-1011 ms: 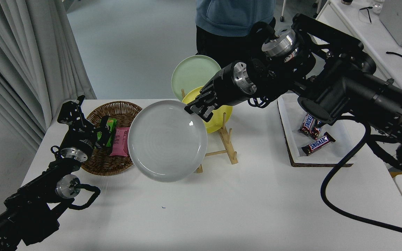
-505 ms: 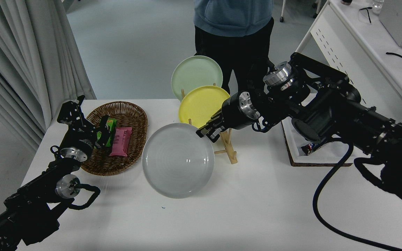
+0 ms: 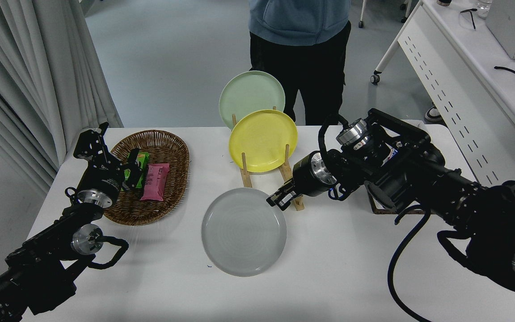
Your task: Place the plate on the table
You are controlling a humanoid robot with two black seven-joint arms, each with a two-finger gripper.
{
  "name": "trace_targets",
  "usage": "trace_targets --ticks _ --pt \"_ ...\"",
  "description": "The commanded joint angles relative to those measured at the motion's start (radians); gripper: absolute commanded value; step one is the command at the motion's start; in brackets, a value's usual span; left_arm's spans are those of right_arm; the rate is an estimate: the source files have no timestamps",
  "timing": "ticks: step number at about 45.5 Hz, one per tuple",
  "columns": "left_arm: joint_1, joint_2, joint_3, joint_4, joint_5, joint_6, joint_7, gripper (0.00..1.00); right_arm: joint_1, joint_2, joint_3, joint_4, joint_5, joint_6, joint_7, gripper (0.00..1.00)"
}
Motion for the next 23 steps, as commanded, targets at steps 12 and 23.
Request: trace_targets --ticks 12,23 --pt "0.0 0.0 0.0 0.0 0.0 0.0 0.0 1.0 -0.063 0.005 0.049 -0.103 -0.003 0.0 0.0 0.0" --pt "0.0 0.0 0.0 0.0 0.0 0.0 0.0 1.0 -0.1 0.005 0.046 -0.076 -0.003 0.0 0.0 0.0"
